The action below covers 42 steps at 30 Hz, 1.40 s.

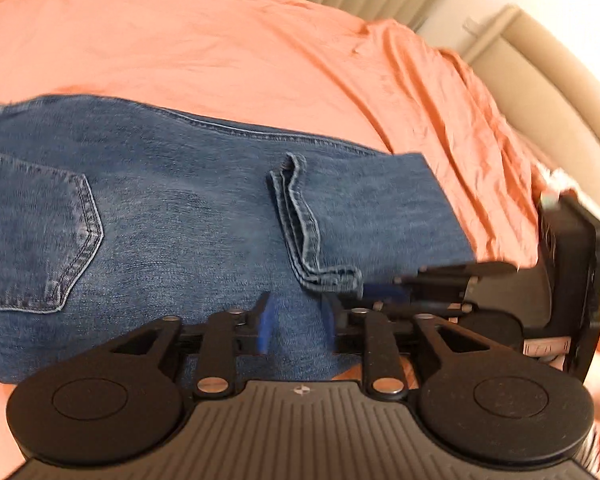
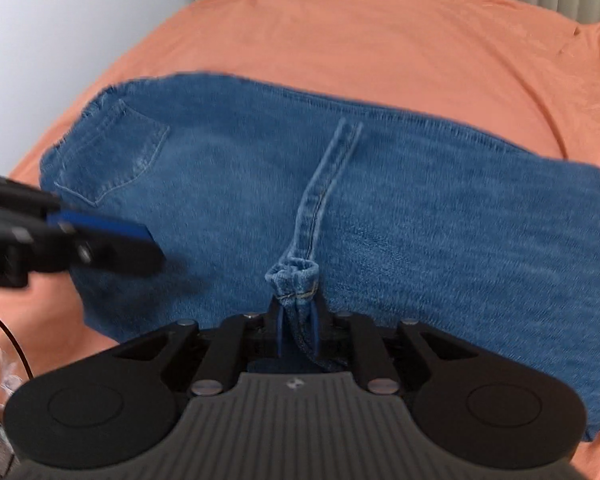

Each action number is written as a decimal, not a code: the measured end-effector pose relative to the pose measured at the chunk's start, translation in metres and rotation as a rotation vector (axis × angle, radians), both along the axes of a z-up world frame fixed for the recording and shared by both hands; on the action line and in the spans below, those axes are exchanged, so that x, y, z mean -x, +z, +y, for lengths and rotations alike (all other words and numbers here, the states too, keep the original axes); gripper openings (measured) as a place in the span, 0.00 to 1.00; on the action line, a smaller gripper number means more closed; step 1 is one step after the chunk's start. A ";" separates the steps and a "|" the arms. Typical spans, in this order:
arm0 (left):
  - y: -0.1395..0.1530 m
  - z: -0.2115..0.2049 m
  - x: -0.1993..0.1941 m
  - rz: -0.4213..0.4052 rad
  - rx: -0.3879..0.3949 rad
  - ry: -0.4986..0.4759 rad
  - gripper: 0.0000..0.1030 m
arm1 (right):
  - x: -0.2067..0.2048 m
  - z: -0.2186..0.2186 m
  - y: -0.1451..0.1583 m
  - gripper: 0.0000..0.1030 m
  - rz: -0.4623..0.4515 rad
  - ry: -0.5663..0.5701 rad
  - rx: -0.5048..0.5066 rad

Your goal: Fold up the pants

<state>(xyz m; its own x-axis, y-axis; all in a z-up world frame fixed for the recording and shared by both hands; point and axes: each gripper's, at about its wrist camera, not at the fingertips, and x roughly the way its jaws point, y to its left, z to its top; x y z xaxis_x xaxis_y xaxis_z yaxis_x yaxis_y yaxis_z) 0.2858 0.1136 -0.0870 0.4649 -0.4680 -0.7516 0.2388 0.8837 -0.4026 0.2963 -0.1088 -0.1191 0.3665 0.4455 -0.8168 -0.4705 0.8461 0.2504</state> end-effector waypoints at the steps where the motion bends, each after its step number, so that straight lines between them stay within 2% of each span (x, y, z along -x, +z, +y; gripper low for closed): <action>1: -0.001 0.002 -0.003 0.004 0.021 0.008 0.35 | -0.001 0.000 -0.001 0.27 0.013 0.003 -0.014; 3: -0.003 0.004 -0.010 0.018 0.063 0.021 0.44 | -0.003 0.002 0.000 0.40 0.058 0.007 -0.052; 5: -0.007 0.004 -0.016 0.033 0.105 0.035 0.48 | -0.004 0.002 0.007 0.40 0.074 0.013 -0.055; 9: -0.018 0.001 -0.031 0.066 0.179 0.052 0.56 | -0.011 -0.006 0.026 0.40 0.040 0.007 -0.027; 14: -0.047 0.001 -0.055 0.135 0.296 0.130 0.61 | -0.026 -0.034 0.039 0.39 -0.048 -0.048 0.103; 17: -0.066 -0.002 -0.067 0.162 0.303 0.171 0.62 | -0.036 -0.054 0.035 0.39 -0.078 -0.073 0.180; 20: -0.080 -0.010 -0.078 0.170 0.300 0.170 0.61 | -0.043 -0.078 0.029 0.39 -0.086 -0.106 0.193; 22: -0.084 -0.014 -0.083 0.166 0.290 0.167 0.59 | -0.045 -0.095 0.029 0.39 -0.089 -0.123 0.181; 23: -0.086 -0.018 -0.085 0.161 0.282 0.164 0.55 | -0.047 -0.102 0.029 0.39 -0.091 -0.128 0.173; 25: -0.084 -0.022 -0.086 0.146 0.248 0.152 0.36 | -0.051 -0.115 0.027 0.39 -0.094 -0.141 0.171; 26: -0.082 -0.025 -0.086 0.134 0.209 0.147 0.19 | -0.051 -0.122 0.026 0.39 -0.096 -0.147 0.170; 27: -0.079 -0.027 -0.085 0.110 0.173 0.145 0.12 | -0.053 -0.129 0.027 0.39 -0.099 -0.152 0.170; 28: -0.073 -0.028 -0.082 0.069 0.159 0.128 0.09 | -0.055 -0.135 0.027 0.34 -0.102 -0.157 0.170; 29: -0.065 -0.031 -0.077 0.013 0.147 0.106 0.08 | -0.055 -0.142 0.028 0.29 -0.106 -0.160 0.168; 30: -0.055 -0.033 -0.072 -0.049 0.133 0.084 0.08 | -0.056 -0.147 0.028 0.17 -0.108 -0.162 0.160; 31: -0.043 -0.035 -0.067 -0.106 0.127 0.057 0.08 | -0.058 -0.151 0.028 0.13 -0.109 -0.165 0.153; 34: -0.016 -0.041 -0.061 -0.203 0.092 0.008 0.08 | -0.065 -0.158 0.028 0.13 -0.140 -0.183 0.136; 37: -0.018 -0.048 -0.071 -0.163 0.006 -0.001 0.08 | -0.077 -0.161 0.025 0.13 -0.168 -0.218 0.125; 39: -0.033 -0.048 -0.078 -0.102 -0.049 0.014 0.08 | -0.089 -0.160 0.021 0.12 -0.180 -0.254 0.108; 42: -0.056 -0.048 -0.080 -0.064 -0.092 0.015 0.08 | -0.110 -0.159 0.010 0.09 -0.184 -0.315 0.101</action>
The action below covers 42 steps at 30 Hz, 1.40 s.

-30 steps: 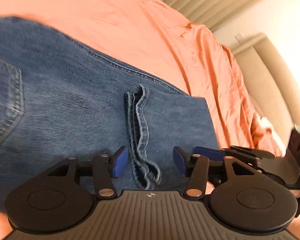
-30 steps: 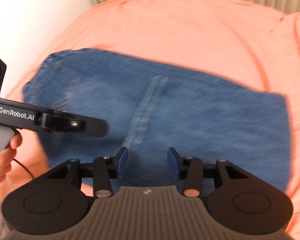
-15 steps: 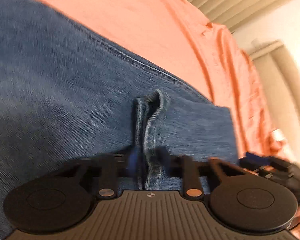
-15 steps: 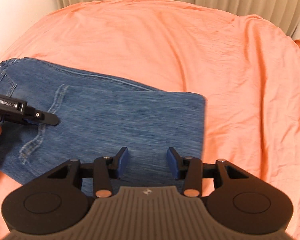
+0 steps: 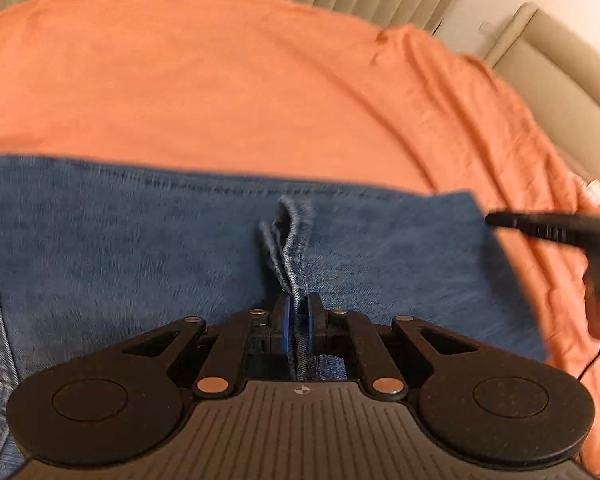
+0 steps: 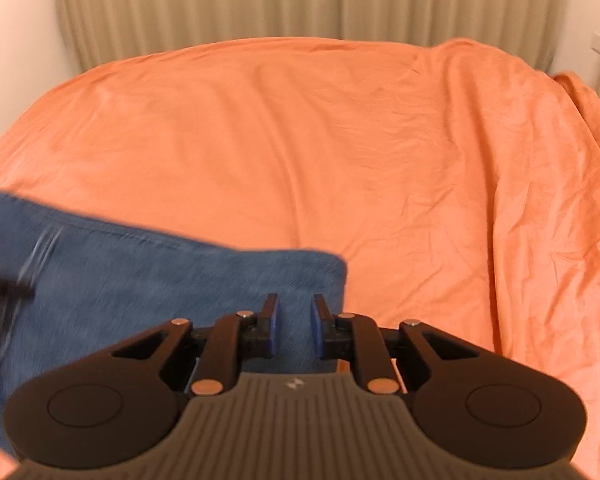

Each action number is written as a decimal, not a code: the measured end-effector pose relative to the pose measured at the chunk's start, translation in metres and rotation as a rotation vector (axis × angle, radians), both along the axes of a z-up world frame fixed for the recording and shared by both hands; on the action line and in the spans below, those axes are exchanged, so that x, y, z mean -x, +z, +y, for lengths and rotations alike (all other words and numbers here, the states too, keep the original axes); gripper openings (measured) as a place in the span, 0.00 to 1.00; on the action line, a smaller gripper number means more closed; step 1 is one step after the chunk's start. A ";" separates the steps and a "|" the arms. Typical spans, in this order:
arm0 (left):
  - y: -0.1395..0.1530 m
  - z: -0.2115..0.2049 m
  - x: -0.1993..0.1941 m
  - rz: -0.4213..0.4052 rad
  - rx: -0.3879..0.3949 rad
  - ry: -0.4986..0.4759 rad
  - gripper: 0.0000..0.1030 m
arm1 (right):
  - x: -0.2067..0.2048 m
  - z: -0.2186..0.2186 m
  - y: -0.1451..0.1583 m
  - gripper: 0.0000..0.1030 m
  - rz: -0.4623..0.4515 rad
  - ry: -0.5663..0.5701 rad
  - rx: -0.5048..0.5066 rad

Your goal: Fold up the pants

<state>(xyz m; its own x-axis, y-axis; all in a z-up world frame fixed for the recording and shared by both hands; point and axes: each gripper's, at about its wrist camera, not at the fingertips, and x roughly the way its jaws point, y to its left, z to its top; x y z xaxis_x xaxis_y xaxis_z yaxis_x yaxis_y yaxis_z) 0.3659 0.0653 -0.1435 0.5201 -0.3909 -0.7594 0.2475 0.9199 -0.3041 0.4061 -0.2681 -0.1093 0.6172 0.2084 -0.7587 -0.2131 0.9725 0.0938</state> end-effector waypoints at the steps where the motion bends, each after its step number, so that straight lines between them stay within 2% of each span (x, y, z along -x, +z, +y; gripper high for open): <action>1: -0.005 -0.001 0.000 0.011 -0.004 0.002 0.08 | -0.008 0.000 -0.007 0.08 0.013 -0.013 -0.004; 4: -0.014 -0.006 -0.003 0.029 -0.024 0.006 0.09 | -0.028 0.000 -0.031 0.06 0.059 -0.041 0.016; 7: -0.012 -0.006 -0.008 0.062 -0.011 0.020 0.10 | -0.037 -0.002 -0.052 0.04 0.094 -0.044 0.008; 9: -0.007 -0.002 -0.007 0.063 -0.022 0.017 0.18 | -0.033 -0.002 -0.050 0.04 0.081 -0.044 0.005; 11: 0.001 -0.002 -0.002 0.052 -0.039 0.018 0.21 | -0.023 -0.006 -0.042 0.06 0.084 -0.030 -0.011; 12: 0.006 -0.002 0.003 0.045 -0.049 0.018 0.27 | -0.014 -0.008 -0.037 0.11 0.078 -0.009 -0.026; 14: 0.016 -0.003 0.015 0.015 -0.074 0.004 0.30 | 0.008 -0.013 -0.022 0.11 0.067 0.037 -0.046; 19: 0.040 -0.012 0.053 -0.050 -0.080 -0.057 0.30 | 0.075 -0.025 0.003 0.11 0.058 0.108 -0.089; 21: 0.040 -0.019 0.063 -0.040 -0.094 -0.082 0.28 | 0.097 -0.025 0.005 0.11 0.052 0.138 -0.061; 23: 0.035 -0.028 0.069 -0.025 -0.141 -0.103 0.22 | 0.113 -0.023 -0.001 0.10 0.064 0.170 -0.033; 25: 0.026 -0.035 0.070 0.002 -0.190 -0.097 0.20 | 0.123 -0.021 -0.010 0.11 0.079 0.181 0.002; 28: 0.012 -0.036 0.066 0.028 -0.216 -0.066 0.13 | 0.127 -0.014 -0.029 0.10 0.111 0.197 0.087; 33: 0.018 -0.037 0.066 0.035 -0.237 -0.035 0.12 | 0.123 -0.012 -0.038 0.10 0.133 0.187 0.107; 34: 0.023 -0.036 0.069 0.030 -0.234 -0.034 0.15 | 0.121 -0.010 -0.037 0.10 0.137 0.196 0.123; 36: 0.034 -0.032 0.077 0.010 -0.222 -0.023 0.31 | 0.123 -0.008 -0.029 0.10 0.132 0.216 0.154; 39: 0.056 -0.015 0.090 -0.025 -0.196 -0.016 0.39 | 0.127 -0.004 -0.011 0.11 0.100 0.253 0.176; 42: 0.076 0.014 0.096 -0.041 -0.171 0.042 0.44 | 0.130 0.001 0.008 0.11 0.066 0.306 0.156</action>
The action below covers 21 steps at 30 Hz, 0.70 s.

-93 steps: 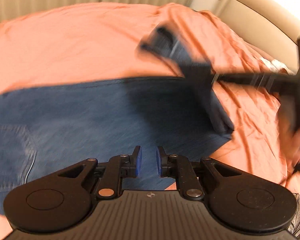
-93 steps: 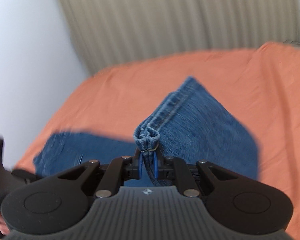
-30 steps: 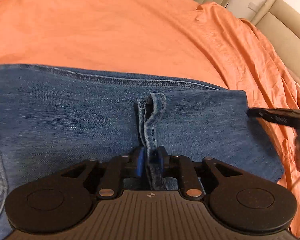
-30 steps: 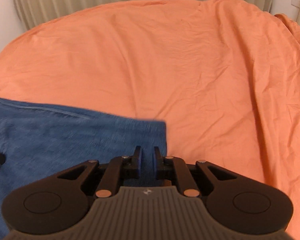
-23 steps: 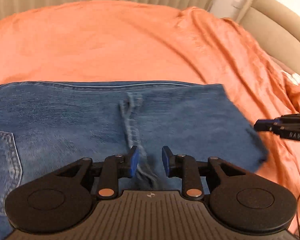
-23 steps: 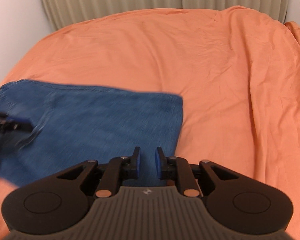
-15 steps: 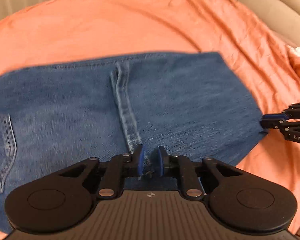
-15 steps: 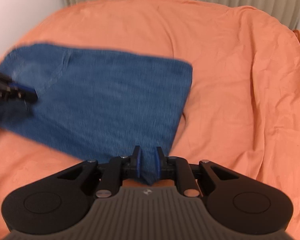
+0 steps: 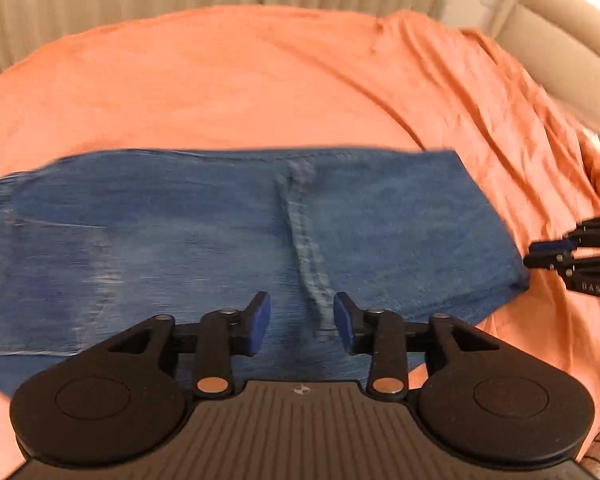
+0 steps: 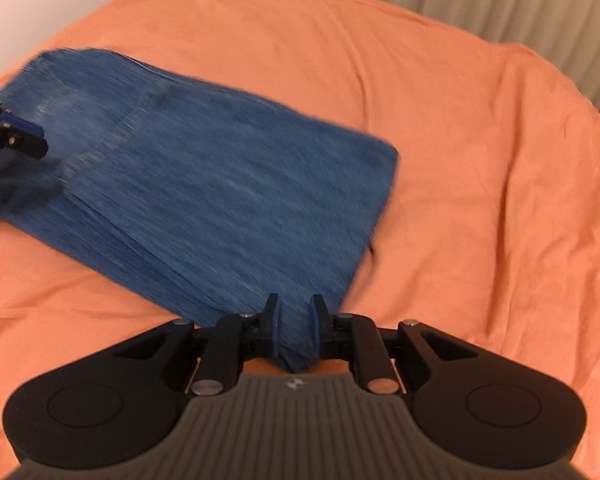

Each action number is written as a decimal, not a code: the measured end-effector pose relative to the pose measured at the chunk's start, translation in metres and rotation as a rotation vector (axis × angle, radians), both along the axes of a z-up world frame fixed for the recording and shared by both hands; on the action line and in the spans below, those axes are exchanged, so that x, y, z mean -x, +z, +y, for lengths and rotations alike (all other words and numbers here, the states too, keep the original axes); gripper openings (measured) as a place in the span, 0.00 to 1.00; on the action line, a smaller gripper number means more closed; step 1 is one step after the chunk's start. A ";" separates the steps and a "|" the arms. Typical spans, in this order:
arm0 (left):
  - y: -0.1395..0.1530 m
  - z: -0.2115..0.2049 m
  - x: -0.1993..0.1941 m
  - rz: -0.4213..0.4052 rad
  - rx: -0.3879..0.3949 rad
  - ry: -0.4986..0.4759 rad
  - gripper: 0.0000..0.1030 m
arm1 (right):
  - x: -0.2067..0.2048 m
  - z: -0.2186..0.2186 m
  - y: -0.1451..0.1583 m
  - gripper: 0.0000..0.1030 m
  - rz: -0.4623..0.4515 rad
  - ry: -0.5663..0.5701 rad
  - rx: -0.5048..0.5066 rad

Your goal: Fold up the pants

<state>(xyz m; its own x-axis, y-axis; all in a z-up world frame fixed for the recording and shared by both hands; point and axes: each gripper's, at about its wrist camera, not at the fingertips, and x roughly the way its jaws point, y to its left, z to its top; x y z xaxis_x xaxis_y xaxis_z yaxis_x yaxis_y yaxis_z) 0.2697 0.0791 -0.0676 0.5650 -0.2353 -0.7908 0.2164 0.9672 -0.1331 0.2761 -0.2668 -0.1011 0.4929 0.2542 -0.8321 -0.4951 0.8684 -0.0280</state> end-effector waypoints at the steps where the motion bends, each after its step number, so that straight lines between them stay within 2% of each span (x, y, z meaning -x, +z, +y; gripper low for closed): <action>1: 0.006 0.012 0.003 -0.004 0.014 0.021 0.45 | 0.001 0.005 0.005 0.11 -0.011 0.024 0.004; 4: 0.025 0.059 0.011 -0.012 0.061 0.105 0.48 | 0.003 0.027 0.018 0.11 -0.052 0.111 0.047; 7: 0.038 0.112 0.020 -0.029 0.097 0.218 0.49 | 0.000 0.051 0.031 0.13 -0.069 0.180 0.036; 9: 0.043 0.150 0.026 -0.045 0.124 0.310 0.53 | -0.004 0.068 0.036 0.20 -0.073 0.224 0.033; 12: 0.041 0.205 0.038 -0.078 0.194 0.454 0.54 | -0.013 0.097 0.039 0.21 -0.081 0.287 0.051; 15: 0.027 0.254 0.054 -0.128 0.297 0.602 0.57 | -0.023 0.125 0.037 0.24 -0.081 0.341 0.069; 18: 0.001 0.290 0.058 -0.105 0.398 0.700 0.57 | -0.037 0.149 0.032 0.34 -0.083 0.388 0.096; 21: -0.028 0.316 0.058 -0.081 0.478 0.767 0.58 | -0.051 0.174 0.029 0.34 -0.085 0.429 0.115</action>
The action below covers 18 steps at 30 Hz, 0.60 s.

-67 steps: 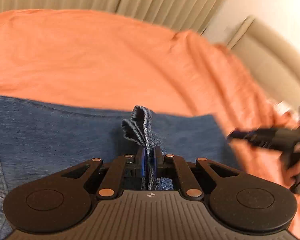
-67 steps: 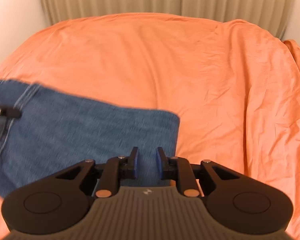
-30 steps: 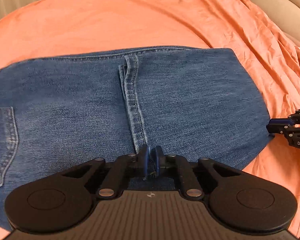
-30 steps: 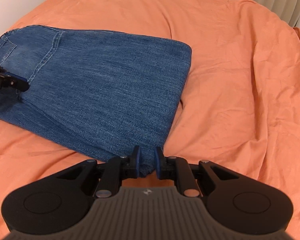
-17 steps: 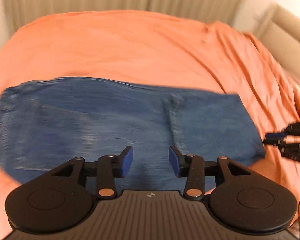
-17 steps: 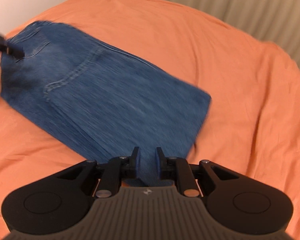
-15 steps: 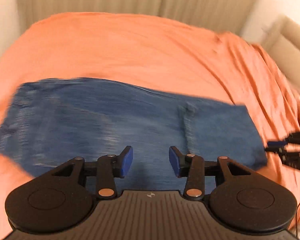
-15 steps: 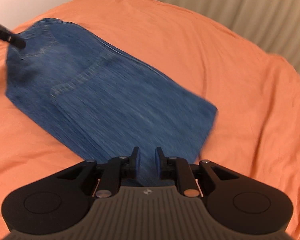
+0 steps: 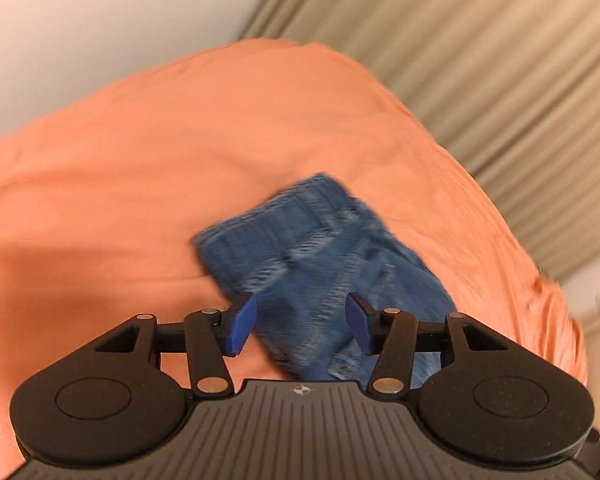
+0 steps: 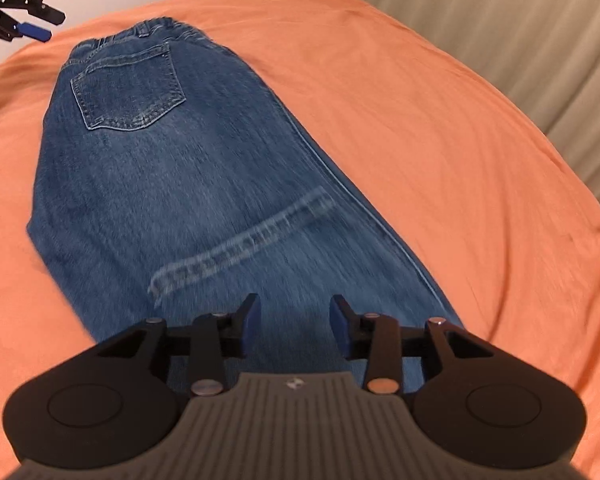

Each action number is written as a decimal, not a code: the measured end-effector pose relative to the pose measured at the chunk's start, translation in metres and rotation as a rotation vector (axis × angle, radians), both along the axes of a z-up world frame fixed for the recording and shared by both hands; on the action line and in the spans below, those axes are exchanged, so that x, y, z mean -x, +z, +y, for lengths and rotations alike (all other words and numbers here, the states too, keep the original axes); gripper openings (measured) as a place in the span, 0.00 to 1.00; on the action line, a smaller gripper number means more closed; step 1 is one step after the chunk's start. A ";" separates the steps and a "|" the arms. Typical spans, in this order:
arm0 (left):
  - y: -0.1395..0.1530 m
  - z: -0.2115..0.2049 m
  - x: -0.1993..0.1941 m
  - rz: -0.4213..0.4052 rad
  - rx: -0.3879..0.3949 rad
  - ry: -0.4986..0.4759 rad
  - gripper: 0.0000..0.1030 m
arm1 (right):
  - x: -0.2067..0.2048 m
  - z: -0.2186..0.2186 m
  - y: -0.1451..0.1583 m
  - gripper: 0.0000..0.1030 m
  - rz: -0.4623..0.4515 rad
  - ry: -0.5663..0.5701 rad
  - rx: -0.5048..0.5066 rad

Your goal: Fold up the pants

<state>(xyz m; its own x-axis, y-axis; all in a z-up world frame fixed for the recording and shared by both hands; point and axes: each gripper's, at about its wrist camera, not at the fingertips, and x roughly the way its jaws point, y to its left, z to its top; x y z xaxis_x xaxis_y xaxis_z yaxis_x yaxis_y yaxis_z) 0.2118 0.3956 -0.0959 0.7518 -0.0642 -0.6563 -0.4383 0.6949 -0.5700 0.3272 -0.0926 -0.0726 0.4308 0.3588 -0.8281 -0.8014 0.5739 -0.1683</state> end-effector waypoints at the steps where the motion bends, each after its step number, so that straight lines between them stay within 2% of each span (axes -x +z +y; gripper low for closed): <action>1: -0.010 0.005 -0.001 0.001 0.030 0.012 0.58 | -0.005 0.008 -0.001 0.34 0.001 0.009 0.003; 4: -0.038 0.017 -0.010 0.003 0.141 0.046 0.59 | -0.020 0.031 -0.011 0.35 0.010 0.031 0.021; 6: -0.052 0.021 -0.016 0.001 0.185 0.055 0.59 | -0.029 0.042 -0.017 0.35 0.024 0.045 0.035; 11: -0.071 0.028 -0.031 -0.026 0.229 0.044 0.65 | -0.043 0.060 -0.036 0.35 0.078 0.106 0.068; 13: -0.075 0.031 -0.036 -0.027 0.240 0.041 0.65 | -0.047 0.068 -0.047 0.35 0.103 0.119 0.107; 17: -0.081 0.035 -0.044 -0.021 0.248 0.032 0.65 | -0.059 0.072 -0.057 0.34 0.177 0.097 0.114; 18: -0.081 0.034 -0.045 -0.019 0.243 0.031 0.62 | -0.061 0.072 -0.058 0.34 0.189 0.091 0.113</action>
<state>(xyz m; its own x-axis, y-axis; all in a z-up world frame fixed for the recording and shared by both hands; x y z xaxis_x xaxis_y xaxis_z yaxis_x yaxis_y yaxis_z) 0.2567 0.4298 -0.1774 0.7681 -0.1952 -0.6098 -0.4445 0.5230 -0.7273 0.3887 -0.0205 -0.1309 0.2348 0.2893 -0.9280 -0.8724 0.4839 -0.0699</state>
